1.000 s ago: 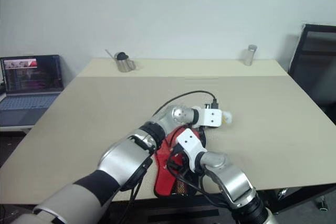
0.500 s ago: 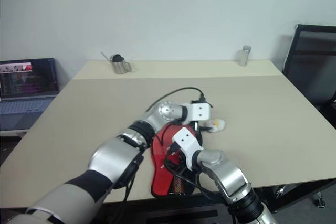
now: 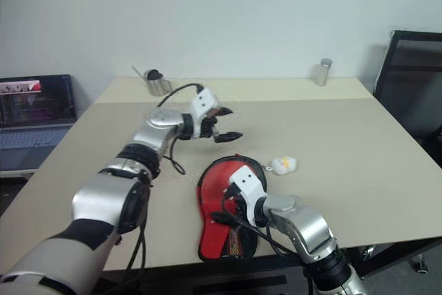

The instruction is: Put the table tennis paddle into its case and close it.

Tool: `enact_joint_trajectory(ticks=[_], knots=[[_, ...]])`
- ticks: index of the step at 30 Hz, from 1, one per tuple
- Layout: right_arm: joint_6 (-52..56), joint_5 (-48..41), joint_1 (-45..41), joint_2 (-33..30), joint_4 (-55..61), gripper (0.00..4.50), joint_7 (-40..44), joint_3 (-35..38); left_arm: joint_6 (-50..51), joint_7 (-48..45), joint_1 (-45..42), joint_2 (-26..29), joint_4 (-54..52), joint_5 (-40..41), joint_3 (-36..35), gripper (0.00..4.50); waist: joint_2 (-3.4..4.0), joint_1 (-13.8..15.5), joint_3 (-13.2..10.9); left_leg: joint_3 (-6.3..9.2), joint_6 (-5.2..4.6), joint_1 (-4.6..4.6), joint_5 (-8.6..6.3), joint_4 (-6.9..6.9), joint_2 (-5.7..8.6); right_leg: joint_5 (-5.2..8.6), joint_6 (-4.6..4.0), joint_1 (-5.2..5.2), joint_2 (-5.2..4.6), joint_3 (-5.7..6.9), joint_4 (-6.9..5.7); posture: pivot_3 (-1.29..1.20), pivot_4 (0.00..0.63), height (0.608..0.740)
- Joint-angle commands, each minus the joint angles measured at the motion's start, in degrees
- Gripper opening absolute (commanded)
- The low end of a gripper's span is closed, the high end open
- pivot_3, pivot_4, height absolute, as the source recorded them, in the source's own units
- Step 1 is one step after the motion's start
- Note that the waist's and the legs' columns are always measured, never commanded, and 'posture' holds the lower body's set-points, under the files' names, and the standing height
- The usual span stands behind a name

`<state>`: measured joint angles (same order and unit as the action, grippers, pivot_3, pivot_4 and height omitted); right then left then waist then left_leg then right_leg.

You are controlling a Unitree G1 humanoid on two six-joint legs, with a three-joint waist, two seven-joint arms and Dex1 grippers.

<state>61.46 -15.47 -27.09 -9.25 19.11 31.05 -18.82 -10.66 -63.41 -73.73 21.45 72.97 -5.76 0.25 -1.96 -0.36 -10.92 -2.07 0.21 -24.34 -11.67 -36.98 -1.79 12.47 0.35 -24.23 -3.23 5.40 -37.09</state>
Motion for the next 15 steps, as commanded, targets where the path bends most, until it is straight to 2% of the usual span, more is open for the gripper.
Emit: enact_joint_trajectory(ticks=[1, 3, 7, 11, 15], knots=[[2.2, -3.7, -2.9, -0.8, 5.6, 4.5, 1.0, 3.0, 4.3, -5.1, 2.7, 1.9, -5.1, 3.1, -1.1, 4.44, -0.01, 0.0, 0.0, 0.03, 0.0, -0.03, 0.0, -0.01, 0.0, 0.0, 0.0, -0.01, 0.0, 0.01, -0.01, 0.0, 0.15, 0.74], [4.0, -5.7, -4.2, -1.9, 8.2, 4.5, 1.8, 3.7, 6.2, -10.7, 5.9, 2.9, -9.6, 3.8, 0.0, 4.44, -0.01, 0.1, 0.0, 0.05, 0.0, -0.05, 0.0, -0.02, 0.0, 0.0, 0.0, -0.01, 0.0, 0.04, 0.0, 0.0, 0.15, 0.74], [4.6, -7.1, -6.6, -9.9, 12.2, 4.5, 5.3, 2.8, 12.3, -21.1, 14.7, 5.1, -24.2, 6.2, 3.0, 4.44, 0.01, 0.3, 0.0, 0.1, 0.01, -0.1, -0.01, -0.01, -0.07, 0.0, -0.02, -0.02, -0.04, 0.04, 0.05, 0.0, 0.15, 0.74], [2.5, -8.5, -7.5, -19.4, 15.1, 4.5, 9.9, 4.5, 17.3, -22.8, 21.9, 6.6, -36.0, 7.1, 5.9, 4.44, 0.03, 0.4, 0.0, 0.09, 0.01, -0.12, 0.0, -0.03, -0.06, 0.0, -0.01, -0.01, -0.12, 0.0, 0.06, 0.0, 0.15, 0.74], [-6.2, -4.0, -8.8, -30.3, 11.7, 4.5, 14.1, 3.6, 19.9, -20.2, 26.0, 6.3, -41.7, 7.3, 7.7, 4.44, 0.02, 0.4, 0.0, 0.09, 0.01, -0.12, -0.01, -0.05, -0.03, 0.0, -0.01, 0.0, -0.14, -0.01, 0.08, 0.0, 0.15, 0.74]])
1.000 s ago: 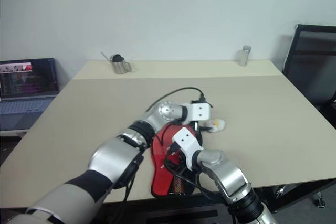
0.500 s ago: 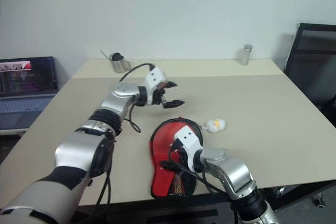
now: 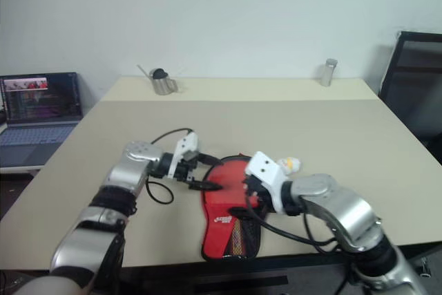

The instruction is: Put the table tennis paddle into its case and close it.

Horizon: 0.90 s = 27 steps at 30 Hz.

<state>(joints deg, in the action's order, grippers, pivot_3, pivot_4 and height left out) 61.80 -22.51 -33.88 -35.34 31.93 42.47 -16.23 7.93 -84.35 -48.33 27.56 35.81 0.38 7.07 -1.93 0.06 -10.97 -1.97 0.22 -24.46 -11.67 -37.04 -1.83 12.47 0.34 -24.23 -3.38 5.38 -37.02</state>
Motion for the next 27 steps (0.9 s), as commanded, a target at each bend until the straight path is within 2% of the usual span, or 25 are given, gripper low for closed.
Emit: enact_joint_trajectory(ticks=[1, 4, 7, 15, 21, 26, 27], knots=[[-9.5, 5.0, -2.7, -6.1, -3.7, 4.5, 3.1, 0.4, 1.3, 1.7, 1.1, -0.1, -5.0, 0.8, 1.4, 4.44, -0.01, 0.0, 0.0, -0.01, 0.0, 0.0, 0.0, -0.01, 0.02, 0.0, 0.0, 0.0, 0.0, 0.01, 0.0, 0.0, 0.15, 0.74], [-19.5, 12.1, -5.6, -9.6, -13.0, 4.5, 4.2, -2.6, 0.7, 3.5, 1.5, -0.7, -5.0, 0.2, 2.7, 4.44, -0.01, 0.0, 0.0, -0.02, 0.0, 0.03, 0.0, -0.01, 0.08, 0.0, 0.0, 0.0, 0.07, 0.01, -0.02, 0.0, 0.15, 0.74], [-29.0, 17.3, -8.4, -9.9, -22.5, 4.5, 6.2, -5.1, -0.3, 4.7, 1.2, -0.8, -3.9, -0.4, 3.8, 4.44, -0.01, -0.1, 0.0, -0.09, 0.0, 0.04, 0.0, 0.01, 0.11, 0.0, 0.0, -0.03, 0.13, -0.04, -0.01, 0.0, 0.15, 0.74], [-51.7, 29.4, -15.8, -5.4, -49.0, 4.5, 10.1, -11.1, -0.9, 5.5, 1.0, -0.5, -2.9, -0.1, 5.1, 4.44, -0.02, -0.1, 0.0, -0.31, 0.0, 0.01, 0.0, 0.01, 0.13, 0.0, 0.0, -0.11, 0.2, -0.12, -0.01, 0.0, 0.15, 0.74], [-59.7, 34.2, -18.7, -1.4, -59.9, 4.5, 10.9, -11.7, -1.2, 5.7, 1.2, -0.1, -2.5, 0.1, 4.9, 4.44, 0.0, -0.2, 0.0, -0.34, 0.0, 0.01, 0.01, 0.02, 0.12, -0.01, 0.0, -0.12, 0.2, -0.13, -0.04, 0.0, 0.15, 0.74], [-61.2, 36.4, -21.0, 2.3, -68.3, 4.5, 10.1, -10.7, -1.6, 6.1, 1.4, 0.0, -2.2, 0.4, 4.8, 4.44, 0.0, -0.2, 0.0, -0.33, 0.0, 0.06, 0.01, 0.01, 0.11, -0.01, -0.01, -0.11, 0.2, -0.17, -0.09, 0.0, 0.15, 0.74], [-61.5, 36.6, -21.3, 2.7, -69.4, 4.31, 10.1, -10.5, -1.7, 6.2, 1.4, 0.0, -2.1, 0.4, 4.9, 4.48, 0.0, -0.2, 0.0, -0.34, 0.0, 0.07, 0.01, 0.0, 0.1, -0.01, -0.01, -0.1, 0.2, -0.17, -0.1, 0.0, 0.15, 0.74]])
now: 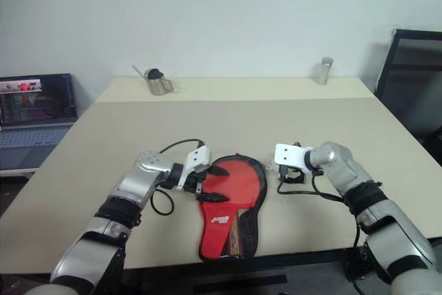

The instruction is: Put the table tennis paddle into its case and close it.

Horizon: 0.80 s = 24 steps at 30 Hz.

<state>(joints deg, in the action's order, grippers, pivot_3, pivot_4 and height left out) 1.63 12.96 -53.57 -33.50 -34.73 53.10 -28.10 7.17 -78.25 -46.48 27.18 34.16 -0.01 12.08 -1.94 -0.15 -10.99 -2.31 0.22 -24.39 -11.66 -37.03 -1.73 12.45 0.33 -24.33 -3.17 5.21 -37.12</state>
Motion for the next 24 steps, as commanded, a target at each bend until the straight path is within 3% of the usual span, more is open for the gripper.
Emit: enact_joint_trajectory(ticks=[1, 3, 10, 13, 15, 24], knots=[[-1.4, 1.2, -1.8, 1.2, -3.7, 4.1, -0.5, 1.6, -1.0, 0.1, -0.4, 0.3, -0.4, 0.8, -0.1, 4.5, 0.0, 0.0, 0.0, 0.0, 0.0, 0.03, 0.0, 0.0, 0.0, 0.0, 0.0, 0.01, 0.0, -0.02, -0.02, 0.0, 0.15, 0.74], [-1.4, 1.4, -2.3, 1.7, -5.4, 3.62, -0.4, 1.9, -1.9, -0.1, -0.8, 0.0, 0.2, 0.9, -0.1, 4.5, 0.0, 0.0, 0.0, 0.0, 0.0, 0.05, 0.0, -0.01, 0.0, 0.0, 0.0, 0.02, 0.0, -0.02, -0.06, 0.0, 0.15, 0.74], [-1.0, 1.8, -2.2, 2.4, -7.8, 1.17, 1.4, 2.4, -7.3, -1.9, -5.2, -1.3, 8.2, -0.9, 1.9, 4.5, 0.0, 0.0, 0.0, -0.02, 0.0, 0.11, 0.01, -0.05, 0.02, -0.01, -0.01, 0.12, -0.01, -0.01, -0.08, 0.0, 0.15, 0.74], [-0.1, 1.8, -1.6, 2.1, -5.9, 0.43, 2.3, 3.1, -9.1, -2.2, -6.5, -2.5, 13.7, -1.7, 2.7, 4.5, 0.0, 0.1, 0.0, -0.05, 0.0, 0.12, 0.01, -0.04, 0.02, -0.01, -0.01, 0.12, -0.01, 0.0, -0.08, 0.0, 0.15, 0.74], [0.8, 1.7, -0.9, 1.9, -4.2, 0.27, 3.1, 3.6, -10.0, -2.6, -6.9, -3.2, 16.3, -1.9, 3.0, 4.5, 0.01, 0.1, 0.0, -0.09, 0.0, 0.12, 0.01, -0.04, 0.03, -0.01, -0.01, 0.14, -0.01, 0.01, -0.08, 0.0, 0.15, 0.74], [9.2, 0.5, 6.9, -1.5, 11.6, 0.26, 6.9, 6.2, -14.4, -4.3, -6.9, -6.6, 22.7, -2.1, 3.0, 4.5, 0.13, 0.5, 0.1, -0.11, 0.0, 0.17, 0.0, -0.03, 0.01, -0.01, 0.0, 0.21, -0.05, 0.02, -0.04, 0.0, 0.15, 0.74]])
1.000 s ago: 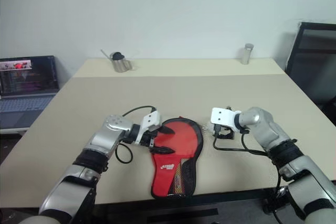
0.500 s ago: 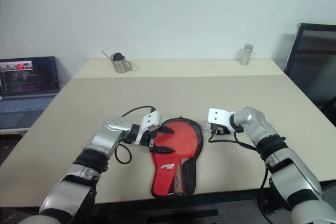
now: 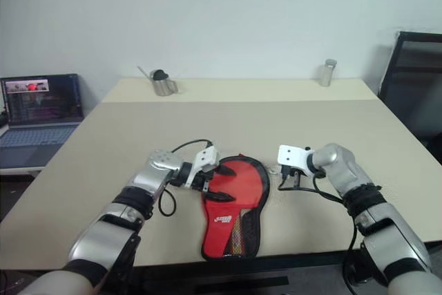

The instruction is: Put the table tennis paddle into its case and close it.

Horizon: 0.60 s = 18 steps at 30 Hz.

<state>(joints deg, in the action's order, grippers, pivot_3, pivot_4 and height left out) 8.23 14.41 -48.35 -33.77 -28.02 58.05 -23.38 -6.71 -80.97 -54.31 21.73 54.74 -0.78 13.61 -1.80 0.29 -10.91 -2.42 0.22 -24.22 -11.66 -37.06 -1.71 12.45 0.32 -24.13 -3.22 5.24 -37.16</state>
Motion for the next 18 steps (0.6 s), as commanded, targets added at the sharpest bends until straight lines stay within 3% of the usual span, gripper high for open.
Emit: enact_joint_trajectory(ticks=[1, 6, 18], knots=[[3.3, -0.9, 2.2, -1.4, 5.9, 0.26, 2.1, 1.6, -0.9, -1.6, 0.9, -1.3, 2.5, -1.5, 1.6, 4.5, 0.01, 0.0, 0.0, 0.01, 0.0, 0.0, 0.0, 0.0, 0.01, 0.0, 0.0, 0.01, 0.0, 0.01, 0.0, 0.0, 0.15, 0.74], [7.5, -1.4, 5.3, -3.0, 12.4, 0.26, 3.4, 2.6, -2.2, -1.0, 1.3, -2.0, 5.0, -2.8, 2.1, 4.5, 0.06, 0.2, 0.1, 0.02, 0.0, 0.03, 0.0, 0.01, 0.01, 0.01, 0.0, 0.03, 0.0, 0.02, 0.02, 0.0, 0.15, 0.74], [20.9, -6.7, 20.4, -14.1, 41.4, 0.25, 10.8, 5.7, 0.9, -1.7, 1.0, -5.3, 6.8, -2.1, 1.5, 4.5, 0.4, 1.2, 0.5, 0.07, 0.0, 0.04, -0.02, -0.01, 0.02, 0.02, 0.01, 0.09, -0.03, 0.08, 0.11, 0.0, 0.15, 0.74]])
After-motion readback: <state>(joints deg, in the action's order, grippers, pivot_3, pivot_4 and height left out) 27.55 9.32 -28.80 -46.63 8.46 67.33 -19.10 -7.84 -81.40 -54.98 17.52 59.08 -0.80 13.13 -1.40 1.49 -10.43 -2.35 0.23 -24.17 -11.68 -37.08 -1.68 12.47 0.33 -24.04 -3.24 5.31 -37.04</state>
